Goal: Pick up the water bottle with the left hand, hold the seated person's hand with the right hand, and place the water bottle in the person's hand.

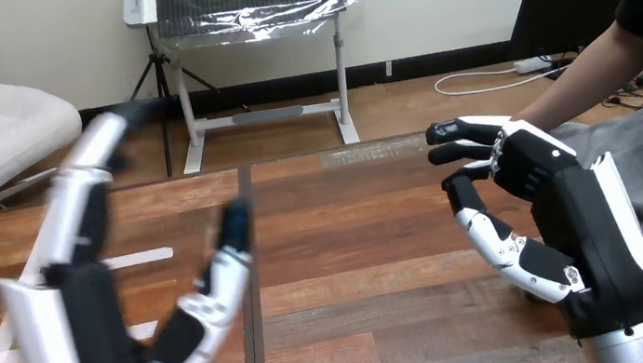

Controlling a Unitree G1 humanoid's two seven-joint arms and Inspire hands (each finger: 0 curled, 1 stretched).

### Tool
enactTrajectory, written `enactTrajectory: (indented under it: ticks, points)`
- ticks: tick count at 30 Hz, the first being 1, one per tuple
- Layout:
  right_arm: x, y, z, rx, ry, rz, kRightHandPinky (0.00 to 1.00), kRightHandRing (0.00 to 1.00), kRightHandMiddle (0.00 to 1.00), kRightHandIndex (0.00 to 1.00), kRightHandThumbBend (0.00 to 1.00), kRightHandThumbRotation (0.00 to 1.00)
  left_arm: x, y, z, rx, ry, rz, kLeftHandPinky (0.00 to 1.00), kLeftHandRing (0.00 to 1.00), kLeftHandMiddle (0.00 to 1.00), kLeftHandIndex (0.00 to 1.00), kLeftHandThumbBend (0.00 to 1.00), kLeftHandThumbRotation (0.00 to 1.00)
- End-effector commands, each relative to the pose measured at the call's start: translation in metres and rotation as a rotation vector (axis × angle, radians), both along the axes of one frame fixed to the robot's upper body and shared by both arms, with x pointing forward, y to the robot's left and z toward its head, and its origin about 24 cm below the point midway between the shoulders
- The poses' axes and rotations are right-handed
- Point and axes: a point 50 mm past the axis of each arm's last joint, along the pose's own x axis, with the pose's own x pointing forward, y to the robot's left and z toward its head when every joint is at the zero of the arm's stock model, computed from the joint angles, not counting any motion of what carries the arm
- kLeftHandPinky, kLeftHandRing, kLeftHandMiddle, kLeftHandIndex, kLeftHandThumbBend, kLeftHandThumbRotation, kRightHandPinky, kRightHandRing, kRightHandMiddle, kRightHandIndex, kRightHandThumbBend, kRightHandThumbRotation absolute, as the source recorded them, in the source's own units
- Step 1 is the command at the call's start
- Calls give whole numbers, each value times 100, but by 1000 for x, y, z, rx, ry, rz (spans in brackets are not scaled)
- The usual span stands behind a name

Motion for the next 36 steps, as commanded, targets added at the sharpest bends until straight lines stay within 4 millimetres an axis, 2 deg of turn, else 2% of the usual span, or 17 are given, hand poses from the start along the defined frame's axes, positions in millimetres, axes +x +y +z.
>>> enactTrajectory:
  ticks: [1,9,18,26,30,36]
  points:
    - [9,1,14,1,-78,-1,55,67,72,66,30,5,5,9,15,-8,-85,131,82,85,83,80,49,32]
    - [10,2,13,-2,-76,-1,56,68,72,66,30,5,9,26,12,111,-65,276,82,85,84,82,52,36]
    - [10,2,14,-10,-82,0,56,68,73,67,30,5,14,41,8,178,-42,366,86,87,85,83,58,38]
    - [11,2,15,-14,-87,1,55,68,73,66,30,6,20,53,2,200,-12,414,92,90,87,86,62,39]
    - [12,1,16,-5,-83,3,55,68,73,66,30,6,28,69,-7,204,30,451,97,92,89,89,66,41]
    - [13,1,16,-8,-88,2,54,68,73,67,30,6,32,74,-12,167,60,434,99,96,92,92,72,44]
